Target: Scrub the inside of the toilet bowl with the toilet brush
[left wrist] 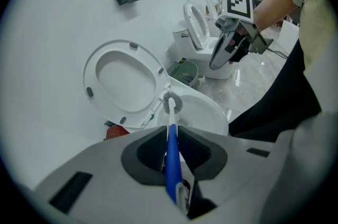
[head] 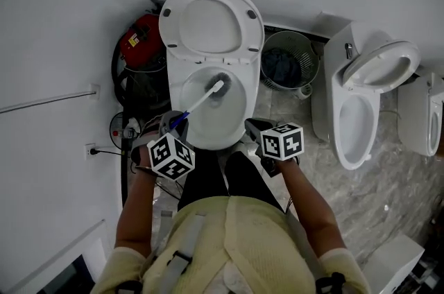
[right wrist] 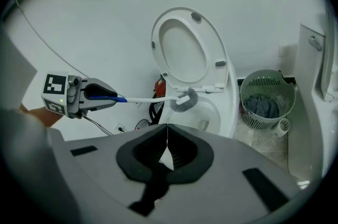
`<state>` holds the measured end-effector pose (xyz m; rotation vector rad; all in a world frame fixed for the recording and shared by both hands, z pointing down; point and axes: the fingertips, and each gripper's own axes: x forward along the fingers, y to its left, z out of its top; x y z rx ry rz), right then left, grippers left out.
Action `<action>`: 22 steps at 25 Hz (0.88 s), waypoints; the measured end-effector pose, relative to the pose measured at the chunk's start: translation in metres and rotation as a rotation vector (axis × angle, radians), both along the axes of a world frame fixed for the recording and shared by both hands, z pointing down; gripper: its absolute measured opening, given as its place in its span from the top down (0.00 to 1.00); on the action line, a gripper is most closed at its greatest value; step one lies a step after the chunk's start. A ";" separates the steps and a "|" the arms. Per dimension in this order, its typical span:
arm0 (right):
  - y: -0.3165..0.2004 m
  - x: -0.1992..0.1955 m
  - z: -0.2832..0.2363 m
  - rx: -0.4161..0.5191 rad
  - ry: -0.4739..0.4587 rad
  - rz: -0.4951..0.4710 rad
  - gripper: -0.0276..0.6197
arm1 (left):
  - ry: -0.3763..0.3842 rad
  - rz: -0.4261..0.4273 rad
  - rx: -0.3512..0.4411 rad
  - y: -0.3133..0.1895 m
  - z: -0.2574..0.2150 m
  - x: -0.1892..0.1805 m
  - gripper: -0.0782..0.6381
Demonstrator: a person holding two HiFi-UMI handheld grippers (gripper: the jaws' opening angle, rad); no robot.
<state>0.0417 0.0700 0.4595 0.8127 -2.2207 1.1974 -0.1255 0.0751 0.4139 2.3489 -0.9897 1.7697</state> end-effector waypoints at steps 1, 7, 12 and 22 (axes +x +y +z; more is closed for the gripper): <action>0.001 0.000 -0.003 0.009 0.004 -0.003 0.93 | 0.008 -0.012 0.005 0.002 -0.001 -0.001 0.79; -0.005 -0.011 -0.036 0.106 -0.013 -0.028 0.93 | 0.049 -0.089 0.025 0.016 -0.012 -0.009 0.79; -0.006 -0.021 -0.050 0.208 0.056 -0.103 0.93 | 0.080 -0.144 0.036 0.029 -0.020 -0.014 0.79; 0.003 -0.042 -0.064 0.246 0.063 -0.130 0.93 | 0.108 -0.214 0.045 0.045 -0.027 -0.032 0.79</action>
